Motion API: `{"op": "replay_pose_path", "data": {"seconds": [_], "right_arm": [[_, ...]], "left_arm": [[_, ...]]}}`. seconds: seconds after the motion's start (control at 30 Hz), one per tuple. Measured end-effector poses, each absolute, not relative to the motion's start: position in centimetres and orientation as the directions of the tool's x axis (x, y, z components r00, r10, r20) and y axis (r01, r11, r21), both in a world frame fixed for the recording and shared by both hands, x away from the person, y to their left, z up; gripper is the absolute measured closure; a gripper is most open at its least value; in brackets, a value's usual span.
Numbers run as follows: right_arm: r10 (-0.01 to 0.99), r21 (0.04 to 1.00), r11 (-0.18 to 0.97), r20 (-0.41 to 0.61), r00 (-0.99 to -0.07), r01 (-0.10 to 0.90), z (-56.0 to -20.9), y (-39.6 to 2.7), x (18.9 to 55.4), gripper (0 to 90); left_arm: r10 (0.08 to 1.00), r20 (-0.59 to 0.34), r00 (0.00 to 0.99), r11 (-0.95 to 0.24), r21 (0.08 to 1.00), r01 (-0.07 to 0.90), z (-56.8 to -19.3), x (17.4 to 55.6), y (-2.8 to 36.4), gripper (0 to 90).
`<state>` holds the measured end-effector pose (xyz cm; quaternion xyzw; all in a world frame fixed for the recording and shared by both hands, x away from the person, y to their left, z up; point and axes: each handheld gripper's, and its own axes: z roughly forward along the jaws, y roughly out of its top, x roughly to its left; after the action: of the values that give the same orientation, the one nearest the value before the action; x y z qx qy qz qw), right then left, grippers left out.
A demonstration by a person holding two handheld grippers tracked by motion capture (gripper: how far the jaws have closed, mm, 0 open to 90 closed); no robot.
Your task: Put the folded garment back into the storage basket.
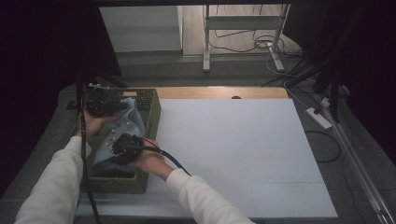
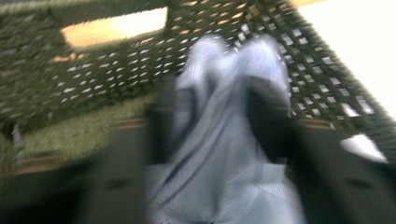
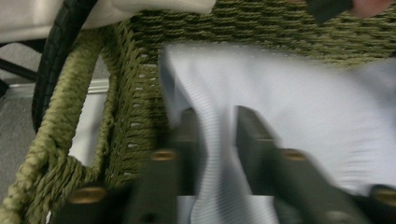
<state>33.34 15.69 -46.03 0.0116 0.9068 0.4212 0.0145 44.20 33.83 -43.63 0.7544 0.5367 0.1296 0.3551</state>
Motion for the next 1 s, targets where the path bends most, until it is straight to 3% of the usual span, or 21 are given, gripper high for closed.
{"op": "replay_pose_path", "data": {"seconds": [0.1,0.3,1.0], "right_arm": [[0.048,0.781,0.624,-0.017,-0.999,0.017,-45.7,15.3,33.3,53.2],[0.087,0.818,0.574,-0.026,-0.996,0.029,-44.6,14.0,33.4,53.1],[0.174,0.852,0.516,-0.003,-0.985,0.089,-43.1,7.3,34.8,53.4]], "left_arm": [[0.901,-0.174,0.398,-0.187,0.671,0.717,-43.6,44.1,33.7,37.3],[0.898,-0.176,0.403,-0.180,0.689,0.702,-42.9,43.8,33.4,33.6],[0.880,-0.171,0.444,-0.179,0.745,0.642,-41.3,40.6,33.3,35.7]]}}
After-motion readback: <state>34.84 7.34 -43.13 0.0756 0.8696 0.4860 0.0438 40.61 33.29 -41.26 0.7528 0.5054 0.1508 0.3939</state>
